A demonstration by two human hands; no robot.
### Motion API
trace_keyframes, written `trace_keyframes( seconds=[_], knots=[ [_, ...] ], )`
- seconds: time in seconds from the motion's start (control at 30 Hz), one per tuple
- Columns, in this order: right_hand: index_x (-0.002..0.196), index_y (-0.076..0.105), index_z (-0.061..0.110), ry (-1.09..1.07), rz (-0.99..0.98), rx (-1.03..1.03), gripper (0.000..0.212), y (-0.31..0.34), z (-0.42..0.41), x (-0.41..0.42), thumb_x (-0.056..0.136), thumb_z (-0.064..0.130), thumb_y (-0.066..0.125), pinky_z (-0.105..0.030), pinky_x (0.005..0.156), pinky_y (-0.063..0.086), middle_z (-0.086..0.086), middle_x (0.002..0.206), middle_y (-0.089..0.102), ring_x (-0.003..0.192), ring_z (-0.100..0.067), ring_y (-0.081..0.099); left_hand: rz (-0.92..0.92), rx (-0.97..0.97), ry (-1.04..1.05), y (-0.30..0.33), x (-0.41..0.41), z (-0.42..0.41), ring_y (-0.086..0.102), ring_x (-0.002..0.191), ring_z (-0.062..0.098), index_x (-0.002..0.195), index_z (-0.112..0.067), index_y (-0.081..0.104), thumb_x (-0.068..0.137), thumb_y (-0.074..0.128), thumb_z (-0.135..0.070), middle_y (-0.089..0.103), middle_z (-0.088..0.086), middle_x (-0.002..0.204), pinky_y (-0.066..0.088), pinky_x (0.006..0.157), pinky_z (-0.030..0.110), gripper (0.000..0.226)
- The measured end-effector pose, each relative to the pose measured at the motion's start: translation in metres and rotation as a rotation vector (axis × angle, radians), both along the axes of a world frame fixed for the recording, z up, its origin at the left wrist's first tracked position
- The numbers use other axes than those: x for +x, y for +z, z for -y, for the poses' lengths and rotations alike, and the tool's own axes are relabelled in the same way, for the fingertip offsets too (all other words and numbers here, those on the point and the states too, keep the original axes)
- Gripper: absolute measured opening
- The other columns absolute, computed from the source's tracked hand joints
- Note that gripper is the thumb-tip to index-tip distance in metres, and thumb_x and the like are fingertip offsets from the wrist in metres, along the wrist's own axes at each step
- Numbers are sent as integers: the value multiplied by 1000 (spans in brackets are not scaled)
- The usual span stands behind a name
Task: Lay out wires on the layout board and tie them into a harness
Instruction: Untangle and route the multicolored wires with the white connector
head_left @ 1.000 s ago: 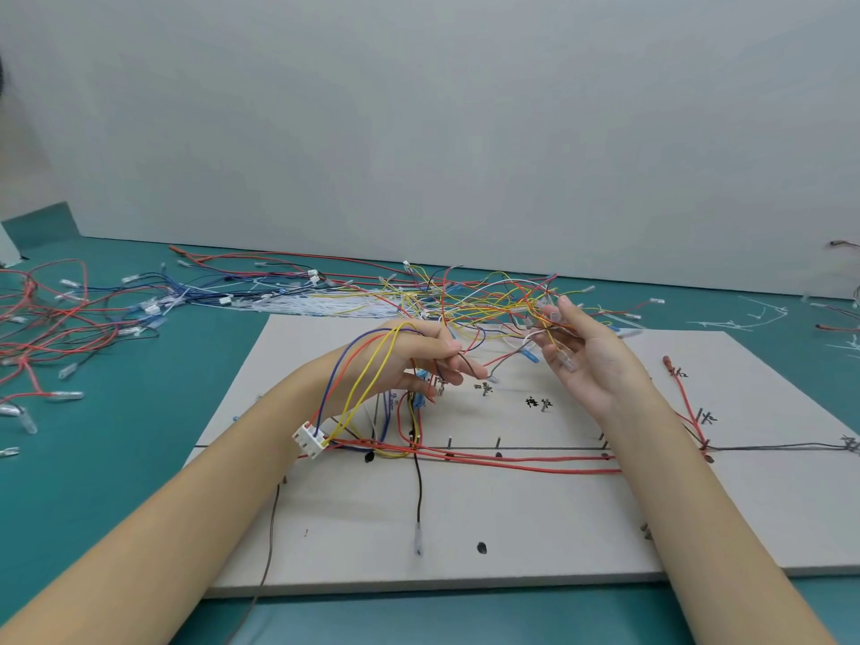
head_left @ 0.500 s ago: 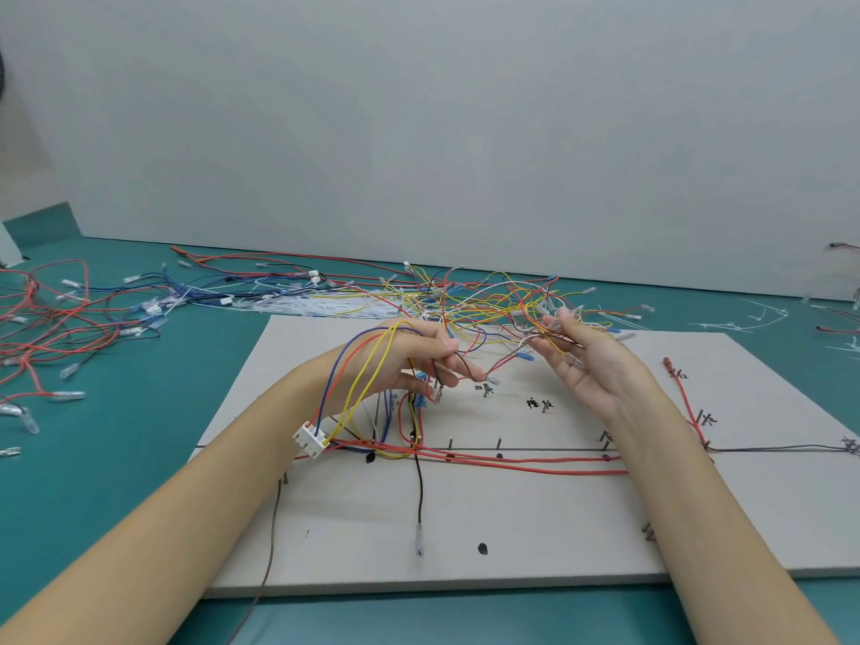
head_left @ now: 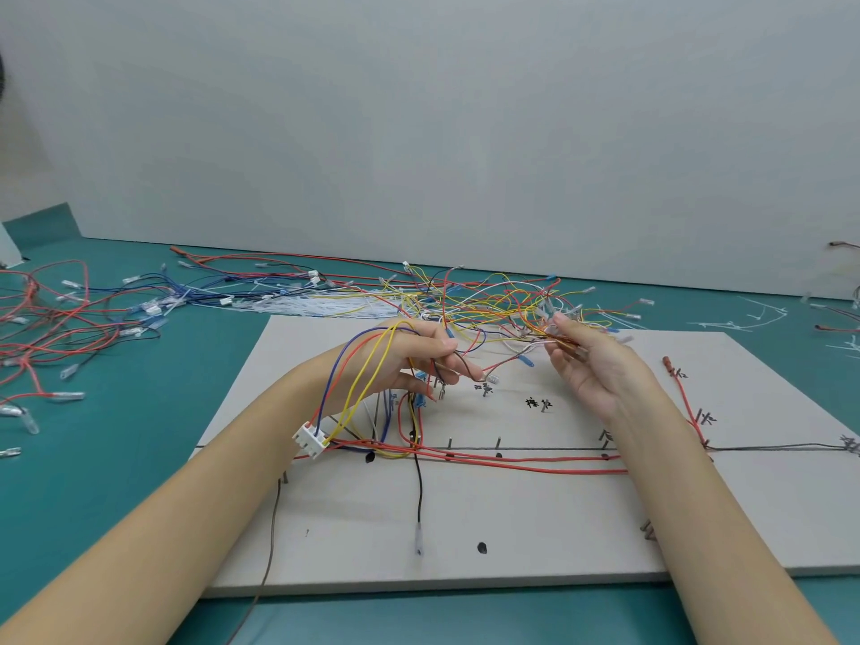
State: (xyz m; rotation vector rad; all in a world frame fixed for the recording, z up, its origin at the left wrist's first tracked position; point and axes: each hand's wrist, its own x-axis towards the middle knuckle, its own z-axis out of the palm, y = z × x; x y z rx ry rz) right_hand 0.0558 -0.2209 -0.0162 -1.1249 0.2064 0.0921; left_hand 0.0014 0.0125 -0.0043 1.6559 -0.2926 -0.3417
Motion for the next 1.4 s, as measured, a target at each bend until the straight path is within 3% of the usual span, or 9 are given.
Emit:
trace_keyframes(
  seconds=[0.2, 0.33, 0.47, 0.57, 0.67, 0.8, 0.9, 1.23, 1.4],
  knots=[
    [91, 65, 4, 29, -12, 40, 13, 0, 2, 0, 92, -4, 55, -10, 47, 47, -7, 82, 63, 49, -7, 62, 13, 16, 7, 0, 0, -1, 67, 85, 14, 63, -21, 56, 100, 48, -20, 75, 6, 101, 54, 63, 23, 38],
    [95, 62, 6, 69, -15, 41, 20, 2, 3, -2, 92, -9, 49, -10, 45, 44, -8, 80, 63, 58, -12, 58, 50, 2, 58, -1, 0, -6, 69, 83, 13, 63, -25, 65, 99, 51, -26, 76, 6, 92, 53, 61, 22, 38],
    [102, 64, 1, 134, -17, 30, 16, 5, 3, -4, 91, -4, 54, -13, 51, 51, -9, 89, 64, 60, -12, 66, 49, -76, 278, -1, 6, -12, 67, 64, 8, 63, -25, 66, 98, 52, -28, 70, -1, 68, 49, 56, 21, 38],
    [107, 64, -3, 191, 2, 63, 19, 4, 3, -5, 89, -2, 59, -17, 62, 56, -11, 97, 68, 74, -18, 72, 50, -183, 468, 0, 12, -18, 64, 55, 7, 67, -22, 60, 98, 51, -29, 65, -6, 58, 45, 58, 23, 33],
    [102, 66, -5, 203, 45, 59, 16, 3, 2, -5, 87, -4, 60, -19, 67, 57, -11, 98, 72, 85, -22, 73, 66, -280, 536, 2, 12, -20, 63, 53, 5, 75, -21, 55, 101, 48, -30, 67, -10, 63, 44, 58, 23, 28],
    [95, 69, -1, 162, 84, -57, 10, 2, 1, -5, 88, 0, 62, -18, 58, 55, -5, 82, 75, 69, -15, 72, 89, -387, 553, 4, 10, -15, 61, 51, 5, 78, -18, 56, 103, 44, -26, 69, -9, 71, 47, 48, 17, 29],
    [96, 71, 0, 180, 96, -109, 11, 1, 1, -4, 88, 2, 64, -18, 56, 55, -5, 84, 75, 65, -15, 71, 75, -435, 589, 4, 9, -14, 61, 52, 4, 78, -19, 57, 103, 44, -25, 69, -8, 73, 47, 46, 15, 29],
    [97, 65, 1, 189, 143, -63, 9, 5, 1, -6, 91, 0, 59, -23, 63, 58, -8, 82, 74, 75, -23, 73, 71, -129, 581, 1, 11, -25, 66, 55, 3, 80, -19, 60, 101, 48, -26, 70, -9, 67, 43, 43, 11, 25],
    [100, 64, 7, 156, 214, -246, 11, 5, -1, -11, 89, 4, 64, -21, 50, 53, -6, 79, 72, 69, -23, 73, 120, -83, 576, 1, 11, -25, 66, 55, 2, 81, -18, 60, 101, 48, -25, 69, -10, 62, 42, 44, 11, 25]
  ],
)
